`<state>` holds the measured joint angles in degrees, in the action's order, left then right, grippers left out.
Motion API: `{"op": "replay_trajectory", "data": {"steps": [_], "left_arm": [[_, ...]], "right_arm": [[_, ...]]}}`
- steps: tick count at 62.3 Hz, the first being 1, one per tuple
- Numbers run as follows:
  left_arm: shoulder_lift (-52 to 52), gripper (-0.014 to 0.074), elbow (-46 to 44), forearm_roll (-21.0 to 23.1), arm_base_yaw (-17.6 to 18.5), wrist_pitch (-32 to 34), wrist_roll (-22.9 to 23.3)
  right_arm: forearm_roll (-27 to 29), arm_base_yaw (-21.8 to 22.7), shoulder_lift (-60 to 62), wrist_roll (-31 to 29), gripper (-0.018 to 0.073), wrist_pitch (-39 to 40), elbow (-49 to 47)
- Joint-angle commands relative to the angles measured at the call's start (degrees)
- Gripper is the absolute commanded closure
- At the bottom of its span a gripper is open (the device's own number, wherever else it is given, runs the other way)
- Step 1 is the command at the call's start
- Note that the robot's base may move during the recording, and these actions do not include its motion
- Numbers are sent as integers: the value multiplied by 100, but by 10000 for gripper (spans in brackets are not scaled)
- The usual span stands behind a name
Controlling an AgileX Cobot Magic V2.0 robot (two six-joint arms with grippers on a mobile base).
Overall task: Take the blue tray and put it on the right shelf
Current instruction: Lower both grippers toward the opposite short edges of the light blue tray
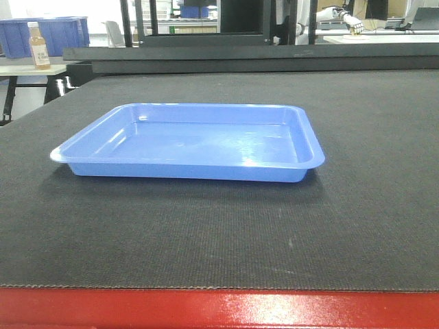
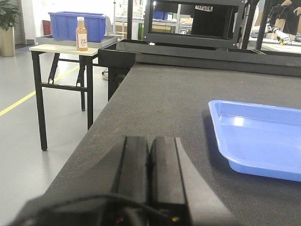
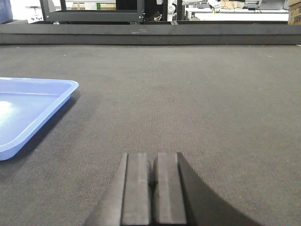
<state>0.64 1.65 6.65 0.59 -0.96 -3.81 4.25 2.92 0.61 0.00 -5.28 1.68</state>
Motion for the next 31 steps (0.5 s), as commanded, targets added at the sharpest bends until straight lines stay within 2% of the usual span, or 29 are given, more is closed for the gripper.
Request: {"op": "replay_trajectory", "data": {"steps": [1, 31], "left_arm": [[83, 645, 167, 46, 0, 527, -12], [83, 645, 167, 46, 0, 563, 9]], "right_arm": [[3, -24, 119, -57, 502, 528, -134], [3, -24, 119, -57, 502, 592, -134]]}}
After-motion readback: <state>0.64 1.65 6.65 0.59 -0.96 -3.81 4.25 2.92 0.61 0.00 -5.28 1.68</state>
